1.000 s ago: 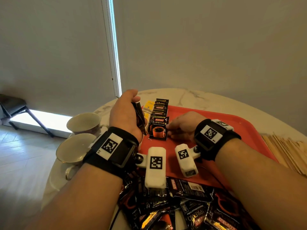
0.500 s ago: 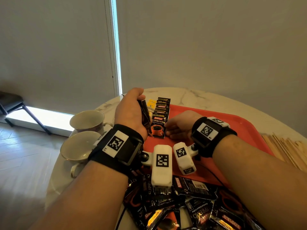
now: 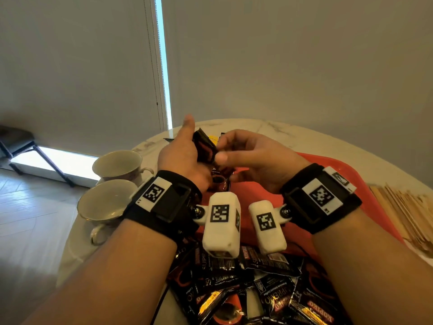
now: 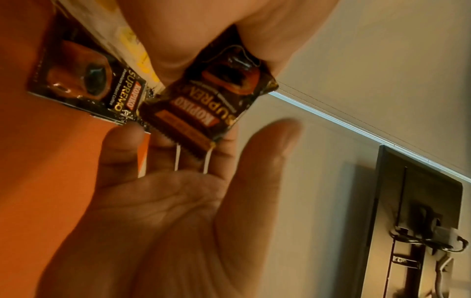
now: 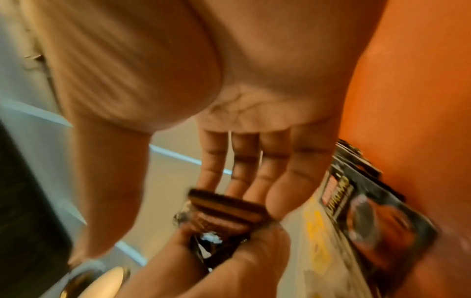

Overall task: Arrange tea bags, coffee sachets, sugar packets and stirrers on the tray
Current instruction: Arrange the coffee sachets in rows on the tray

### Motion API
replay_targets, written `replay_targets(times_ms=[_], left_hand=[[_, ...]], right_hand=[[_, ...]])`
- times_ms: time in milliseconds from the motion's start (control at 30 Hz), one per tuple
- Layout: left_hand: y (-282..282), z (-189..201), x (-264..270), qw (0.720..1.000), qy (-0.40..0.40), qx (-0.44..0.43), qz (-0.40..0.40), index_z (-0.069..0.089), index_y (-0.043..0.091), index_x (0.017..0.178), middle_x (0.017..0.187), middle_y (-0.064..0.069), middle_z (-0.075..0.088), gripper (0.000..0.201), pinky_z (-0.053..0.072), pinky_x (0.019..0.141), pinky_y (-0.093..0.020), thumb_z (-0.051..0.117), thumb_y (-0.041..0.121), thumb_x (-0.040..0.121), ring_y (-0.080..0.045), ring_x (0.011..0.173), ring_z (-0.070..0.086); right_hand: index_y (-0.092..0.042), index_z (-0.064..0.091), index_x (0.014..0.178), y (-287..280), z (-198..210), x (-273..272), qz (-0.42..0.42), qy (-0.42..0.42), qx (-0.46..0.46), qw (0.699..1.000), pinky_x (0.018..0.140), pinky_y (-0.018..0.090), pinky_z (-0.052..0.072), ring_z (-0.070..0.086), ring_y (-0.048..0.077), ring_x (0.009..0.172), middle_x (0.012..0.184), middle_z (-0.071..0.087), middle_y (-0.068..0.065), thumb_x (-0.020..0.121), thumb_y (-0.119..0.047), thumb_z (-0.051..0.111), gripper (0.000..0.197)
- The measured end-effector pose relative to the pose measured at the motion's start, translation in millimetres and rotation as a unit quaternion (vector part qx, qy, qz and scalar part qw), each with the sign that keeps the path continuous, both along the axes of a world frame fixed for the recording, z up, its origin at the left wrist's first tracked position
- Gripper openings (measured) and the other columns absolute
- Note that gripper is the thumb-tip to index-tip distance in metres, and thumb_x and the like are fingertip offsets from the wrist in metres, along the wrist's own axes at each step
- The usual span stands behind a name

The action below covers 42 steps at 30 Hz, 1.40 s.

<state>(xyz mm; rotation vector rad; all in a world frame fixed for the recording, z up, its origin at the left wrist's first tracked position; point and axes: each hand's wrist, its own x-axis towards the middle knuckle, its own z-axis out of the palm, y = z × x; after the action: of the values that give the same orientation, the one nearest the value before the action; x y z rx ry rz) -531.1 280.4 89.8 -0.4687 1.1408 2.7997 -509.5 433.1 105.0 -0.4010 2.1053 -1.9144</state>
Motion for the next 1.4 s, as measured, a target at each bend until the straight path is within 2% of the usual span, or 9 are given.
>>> replay_targets(times_ms=[133, 333, 500, 733, 867, 1133, 1233, 1300, 1400], left_hand=[[1.9, -1.3, 0.8, 0.999, 0.025, 0.024, -0.006, 0.065, 0.009, 0.126, 0.117, -0.022, 0.074, 0.078, 0.055, 0.094, -0.065, 0.09, 0.057, 0.069, -0.043, 0.104, 0.074], [14.6, 4.6, 8.4, 0.998, 0.04, 0.037, 0.026, 0.067, 0.003, 0.112, 0.098, -0.016, 0.072, 0.038, 0.06, 0.086, -0.053, 0.082, 0.029, 0.088, -0.035, 0.094, 0.073], [7.2, 5.9, 7.8, 0.997, 0.074, -0.007, 0.03, 0.055, 0.015, 0.082, 0.075, -0.004, 0.05, 0.018, 0.047, 0.047, -0.026, 0.064, 0.0, 0.089, -0.016, 0.055, 0.053], [21.5, 9.3, 27.6, 0.968, 0.144, -0.182, -0.095, 0.064, 0.014, 0.083, 0.067, -0.002, 0.068, 0.016, 0.049, 0.044, -0.02, 0.069, 0.017, 0.098, -0.011, 0.049, 0.064], [16.2, 7.6, 23.0, 0.98, 0.141, -0.136, -0.041, 0.063, 0.014, 0.092, 0.072, -0.003, 0.071, 0.009, 0.051, 0.048, -0.022, 0.067, 0.011, 0.099, -0.01, 0.05, 0.064], [16.7, 5.3, 23.7, 0.957, 0.172, -0.212, -0.097, 0.062, 0.013, 0.085, 0.058, 0.003, 0.063, 0.019, 0.04, 0.038, -0.017, 0.061, -0.002, 0.096, -0.004, 0.04, 0.052], [16.3, 0.3, 21.0, 0.925, 0.194, -0.306, -0.115, 0.07, 0.016, 0.079, 0.063, 0.0, 0.067, 0.014, 0.049, 0.051, -0.029, 0.071, 0.003, 0.082, -0.011, 0.05, 0.061], [16.4, 0.4, 22.5, 0.916, 0.206, -0.324, -0.112, 0.079, 0.021, 0.082, 0.085, -0.011, 0.077, 0.013, 0.061, 0.078, -0.052, 0.077, 0.015, 0.071, -0.032, 0.08, 0.075], [15.8, 0.5, 24.4, 0.924, 0.207, -0.301, -0.113, 0.081, 0.021, 0.091, 0.101, -0.017, 0.079, 0.019, 0.054, 0.1, -0.063, 0.08, 0.019, 0.072, -0.043, 0.102, 0.074]], right_hand=[[-0.008, 0.064, 0.095, -4.2, -1.9, -5.1, -0.026, 0.061, 0.024, 0.997, 0.071, 0.037, 0.056, 0.066, 0.026, 0.079, 0.087, 0.069, 0.007, 0.079, 0.006, 0.08, 0.027], [-0.01, 0.064, 0.087, 3.1, -0.3, -8.8, -0.074, 0.065, 0.01, 0.995, 0.058, 0.028, 0.051, 0.06, 0.017, 0.062, 0.071, 0.062, 0.005, 0.081, 0.015, 0.069, 0.026], [-0.015, 0.07, 0.084, 18.5, 13.3, -10.6, -0.133, 0.063, -0.063, 0.987, 0.059, 0.031, 0.048, 0.059, 0.023, 0.065, 0.083, 0.066, 0.015, 0.087, 0.009, 0.063, 0.025], [-0.002, 0.074, 0.102, 22.5, 16.9, -9.9, -0.147, 0.13, -0.064, 0.979, 0.084, 0.04, 0.061, 0.072, 0.029, 0.086, 0.097, 0.073, 0.02, 0.083, 0.005, 0.074, 0.02], [-0.003, 0.07, 0.106, 24.5, 18.8, -9.0, -0.154, 0.071, -0.071, 0.983, 0.059, 0.028, 0.056, 0.07, 0.018, 0.072, 0.089, 0.072, 0.011, 0.081, -0.008, 0.079, 0.027], [-0.012, 0.07, 0.09, 22.2, 21.0, -12.7, -0.246, 0.047, -0.159, 0.955, 0.053, 0.024, 0.049, 0.061, 0.005, 0.055, 0.073, 0.071, 0.0, 0.087, -0.01, 0.077, 0.007], [-0.013, 0.069, 0.084, 24.8, 22.3, -11.3, -0.246, 0.038, -0.152, 0.956, 0.051, 0.021, 0.045, 0.058, 0.005, 0.055, 0.071, 0.071, -0.001, 0.084, -0.011, 0.079, 0.01], [-0.012, 0.071, 0.079, 26.0, 23.7, -10.0, -0.228, 0.035, -0.125, 0.965, 0.049, 0.021, 0.042, 0.052, 0.007, 0.058, 0.071, 0.067, 0.0, 0.08, -0.011, 0.081, 0.01], [-0.009, 0.075, 0.087, 25.4, 26.9, -7.5, -0.195, 0.038, -0.135, 0.971, 0.051, 0.021, 0.043, 0.051, 0.007, 0.058, 0.074, 0.066, 0.001, 0.073, -0.015, 0.081, 0.015]])
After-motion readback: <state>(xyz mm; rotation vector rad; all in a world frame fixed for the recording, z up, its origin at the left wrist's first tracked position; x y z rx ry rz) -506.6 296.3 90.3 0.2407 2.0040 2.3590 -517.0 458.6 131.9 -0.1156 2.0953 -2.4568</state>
